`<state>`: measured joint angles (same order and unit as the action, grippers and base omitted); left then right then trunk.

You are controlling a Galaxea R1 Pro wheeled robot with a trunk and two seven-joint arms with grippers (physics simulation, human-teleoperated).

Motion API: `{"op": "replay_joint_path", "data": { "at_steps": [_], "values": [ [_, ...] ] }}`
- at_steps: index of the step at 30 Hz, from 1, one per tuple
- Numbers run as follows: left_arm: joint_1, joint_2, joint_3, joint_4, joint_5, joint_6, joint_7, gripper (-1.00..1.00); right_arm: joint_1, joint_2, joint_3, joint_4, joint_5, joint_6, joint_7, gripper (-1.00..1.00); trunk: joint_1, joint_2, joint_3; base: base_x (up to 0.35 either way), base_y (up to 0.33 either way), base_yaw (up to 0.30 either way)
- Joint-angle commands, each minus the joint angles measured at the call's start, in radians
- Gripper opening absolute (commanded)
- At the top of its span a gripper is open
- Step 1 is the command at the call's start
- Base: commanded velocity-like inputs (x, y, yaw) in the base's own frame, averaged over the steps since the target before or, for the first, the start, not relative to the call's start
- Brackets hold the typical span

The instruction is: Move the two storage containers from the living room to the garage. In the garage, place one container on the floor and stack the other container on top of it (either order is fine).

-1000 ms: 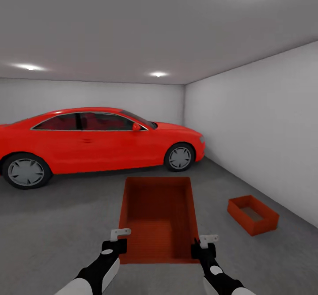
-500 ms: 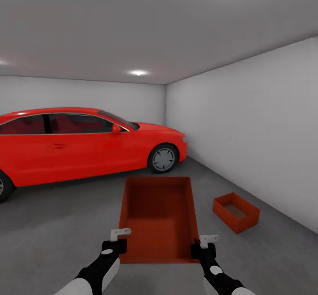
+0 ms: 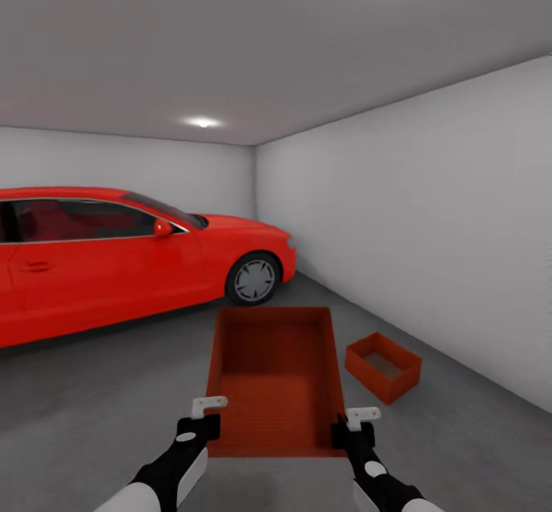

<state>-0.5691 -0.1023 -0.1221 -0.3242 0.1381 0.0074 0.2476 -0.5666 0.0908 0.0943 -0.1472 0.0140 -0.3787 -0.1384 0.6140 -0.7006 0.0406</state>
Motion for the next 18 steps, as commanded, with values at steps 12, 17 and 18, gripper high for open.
{"op": "replay_joint_path", "data": {
  "at_steps": [12, 17, 18],
  "values": [
    [0.0, 0.012, 0.007, 0.001, 0.02, 0.002, 0.01, -1.0, -0.001, -0.006, -0.038, -0.004, 0.012, -0.002, -0.007, -1.0, 0.001, 0.0, 0.0, 0.321, 0.132, -0.283],
    [0.0, 0.012, 0.007, 0.001, 0.02, 0.002, 0.01, -1.0, -0.001, -0.006, -0.038, -0.004, 0.013, -0.001, -0.007, -1.0, 0.001, 0.0, 0.0, 0.321, 0.143, -0.283],
    [0.0, 0.012, 0.007, 0.001, 0.02, 0.002, 0.01, -1.0, -0.001, -0.006, -0.038, -0.004, 0.013, -0.002, -0.007, -1.0, 0.001, 0.0, 0.0, 0.321, 0.143, -0.283]
  ]
}}
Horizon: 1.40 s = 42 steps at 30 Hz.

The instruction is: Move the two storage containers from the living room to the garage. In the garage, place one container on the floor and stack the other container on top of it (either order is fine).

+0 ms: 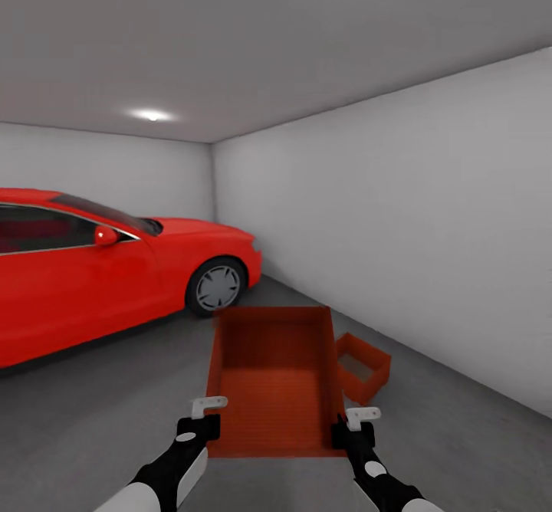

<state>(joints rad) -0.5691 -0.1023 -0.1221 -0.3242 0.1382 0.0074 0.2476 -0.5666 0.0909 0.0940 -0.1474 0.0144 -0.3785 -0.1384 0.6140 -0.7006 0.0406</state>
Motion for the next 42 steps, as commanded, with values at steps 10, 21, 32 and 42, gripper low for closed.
{"op": "replay_joint_path", "data": {
  "at_steps": [10, 21, 32, 42],
  "values": [
    [0.0, 0.012, 0.007, 0.001, 0.02, 0.002, 0.01, -1.0, -0.001, -0.007, -0.037, -0.004, 0.013, -0.002, -0.007, -1.0, 0.001, 0.0, 0.0, 0.321, 0.144, -0.283],
    [0.0, 0.012, 0.007, 0.001, 0.02, 0.002, 0.01, -1.0, -0.001, -0.007, -0.037, -0.003, 0.013, -0.002, -0.007, -1.0, 0.001, 0.0, 0.0, 0.321, 0.145, -0.283],
    [0.0, 0.012, 0.007, 0.001, 0.02, 0.002, 0.01, -1.0, -0.001, -0.006, -0.037, -0.004, 0.013, -0.002, -0.007, -1.0, 0.001, 0.0, 0.0, 0.322, 0.153, -0.248],
    [0.0, 0.012, 0.007, 0.001, 0.02, 0.002, 0.01, -1.0, -0.001, -0.006, -0.037, -0.003, 0.012, -0.002, -0.007, -1.0, 0.001, 0.0, 0.0, 0.321, 0.168, -0.015]
  ]
}}
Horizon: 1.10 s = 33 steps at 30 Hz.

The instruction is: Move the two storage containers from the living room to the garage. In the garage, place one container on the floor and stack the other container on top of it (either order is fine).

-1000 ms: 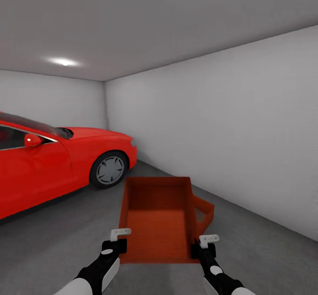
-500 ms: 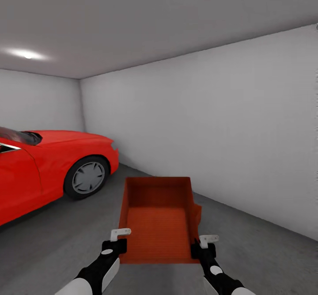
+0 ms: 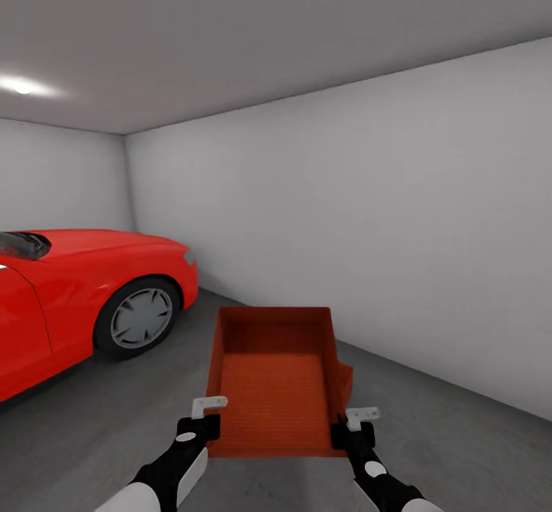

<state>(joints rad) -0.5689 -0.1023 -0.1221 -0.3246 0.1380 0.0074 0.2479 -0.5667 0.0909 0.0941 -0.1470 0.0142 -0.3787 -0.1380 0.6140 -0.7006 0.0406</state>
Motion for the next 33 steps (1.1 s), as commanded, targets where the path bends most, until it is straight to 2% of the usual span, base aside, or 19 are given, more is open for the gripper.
{"op": "replay_joint_path", "data": {
  "at_steps": [1, 25, 33],
  "values": [
    [0.0, 0.012, 0.007, 0.001, 0.02, 0.002, 0.01, -1.0, -0.001, -0.006, -0.037, -0.004, 0.012, -0.001, -0.008, -1.0, 0.001, 0.0, 0.0, 0.321, 0.168, 0.0],
    [0.0, 0.011, 0.007, 0.001, 0.02, 0.002, 0.01, -1.0, -0.001, -0.006, -0.037, -0.004, 0.013, -0.002, -0.008, -1.0, 0.001, 0.0, 0.0, 0.321, 0.168, -0.002],
    [0.0, 0.011, 0.007, 0.001, 0.02, 0.002, 0.01, -1.0, -0.001, -0.005, -0.037, -0.004, 0.013, -0.002, -0.008, -1.0, 0.001, 0.0, 0.0, 0.321, 0.168, -0.184]
  ]
}}
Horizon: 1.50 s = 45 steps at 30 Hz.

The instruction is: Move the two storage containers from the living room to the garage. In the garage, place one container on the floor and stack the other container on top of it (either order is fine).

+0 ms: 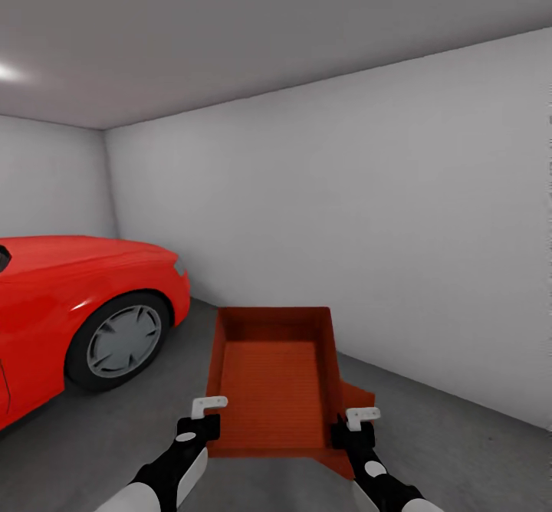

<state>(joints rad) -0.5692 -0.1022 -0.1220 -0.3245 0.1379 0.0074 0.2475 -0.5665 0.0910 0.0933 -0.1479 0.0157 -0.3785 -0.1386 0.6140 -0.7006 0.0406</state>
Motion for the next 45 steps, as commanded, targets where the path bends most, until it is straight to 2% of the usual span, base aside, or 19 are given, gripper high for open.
{"op": "replay_joint_path", "data": {
  "at_steps": [1, 45],
  "values": [
    [0.0, 0.011, 0.007, 0.001, 0.02, 0.002, 0.01, -1.0, -0.001, -0.005, -0.037, -0.003, 0.012, -0.002, -0.008, -1.0, 0.001, 0.0, 0.0, 0.321, 0.168, -0.266],
    [0.0, 0.012, 0.007, 0.0, 0.02, 0.002, 0.01, -1.0, -0.001, -0.007, -0.037, -0.003, 0.012, -0.002, -0.008, -1.0, 0.001, 0.0, 0.0, 0.319, 0.173, -0.283]
  ]
}}
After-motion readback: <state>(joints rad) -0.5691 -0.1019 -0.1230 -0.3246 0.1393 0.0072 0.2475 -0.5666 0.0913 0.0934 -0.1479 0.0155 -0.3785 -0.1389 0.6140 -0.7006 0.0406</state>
